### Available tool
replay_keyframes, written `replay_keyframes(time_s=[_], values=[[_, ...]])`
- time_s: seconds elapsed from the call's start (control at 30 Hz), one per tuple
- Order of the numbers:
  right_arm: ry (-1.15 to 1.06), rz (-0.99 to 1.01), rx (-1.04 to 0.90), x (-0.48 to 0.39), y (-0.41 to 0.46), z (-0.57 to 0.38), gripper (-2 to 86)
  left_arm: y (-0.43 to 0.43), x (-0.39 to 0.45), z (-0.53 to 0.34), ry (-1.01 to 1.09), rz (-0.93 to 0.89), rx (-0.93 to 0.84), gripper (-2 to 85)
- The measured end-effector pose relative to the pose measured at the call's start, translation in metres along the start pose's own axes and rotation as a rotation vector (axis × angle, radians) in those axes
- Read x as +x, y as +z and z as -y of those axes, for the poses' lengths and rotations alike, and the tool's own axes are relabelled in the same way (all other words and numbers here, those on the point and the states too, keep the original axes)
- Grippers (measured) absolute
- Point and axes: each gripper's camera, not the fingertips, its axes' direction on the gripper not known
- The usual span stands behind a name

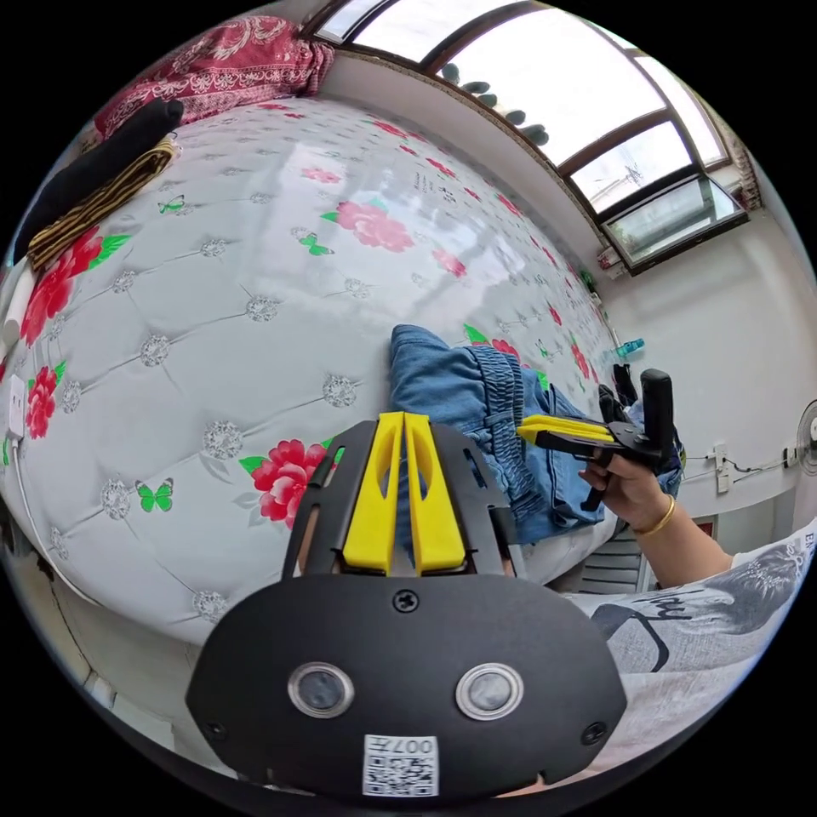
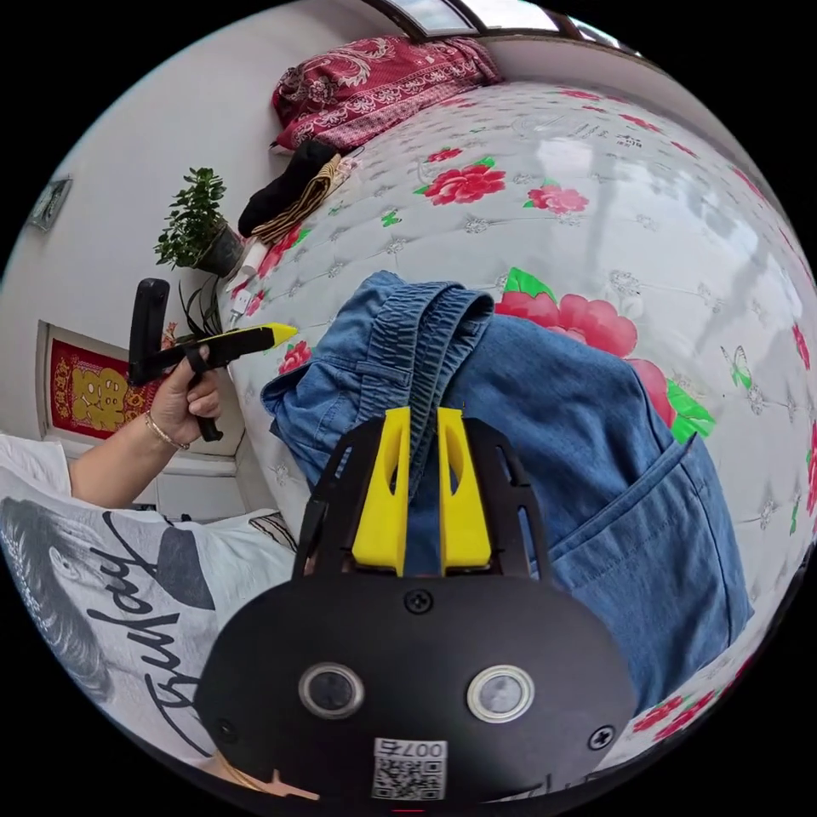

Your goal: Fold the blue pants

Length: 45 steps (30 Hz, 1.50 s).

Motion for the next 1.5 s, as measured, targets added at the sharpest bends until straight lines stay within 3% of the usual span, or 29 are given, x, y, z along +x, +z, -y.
replay_keyframes(time_s=[0.23, 0.4, 0.67, 0.97, 1.1, 1.3, 1.4, 1.5], values=[[0.111, 0.149, -0.026, 0.029, 0.014, 0.002, 7.6, 0.013, -0.015, 0.028, 0.028, 0.024, -0.107, 4.9], [0.042, 0.106, -0.018, 0.026, 0.014, 0.000, 7.5, 0.014, -0.026, 0.046, 0.013, -0.004, -0.120, 6.2], [0.074, 0.251, -0.053, 0.040, 0.029, -0.011, 4.9, 0.008, -0.053, 0.075, -0.033, -0.015, -0.132, 9.7], [0.062, 0.170, 0.065, 0.030, -0.019, -0.037, 0.4, -0.004, -0.060, 0.103, 0.006, -0.010, -0.143, 10.2], [0.092, 0.112, -0.020, 0.036, 0.005, -0.050, 0.4, 0.006, -0.061, 0.114, 0.021, -0.005, -0.179, 10.4], [0.082, 0.106, 0.078, 0.038, 0.000, -0.073, 0.2, 0.004, -0.072, 0.130, 0.054, 0.044, -0.200, 12.1], [0.083, 0.077, 0.116, 0.039, -0.012, -0.090, -0.2, -0.007, -0.081, 0.138, 0.054, 0.074, -0.200, 15.1], [0.084, 0.079, 0.161, 0.040, -0.021, -0.104, -0.3, -0.014, -0.091, 0.145, 0.064, -0.009, -0.209, 20.5]])
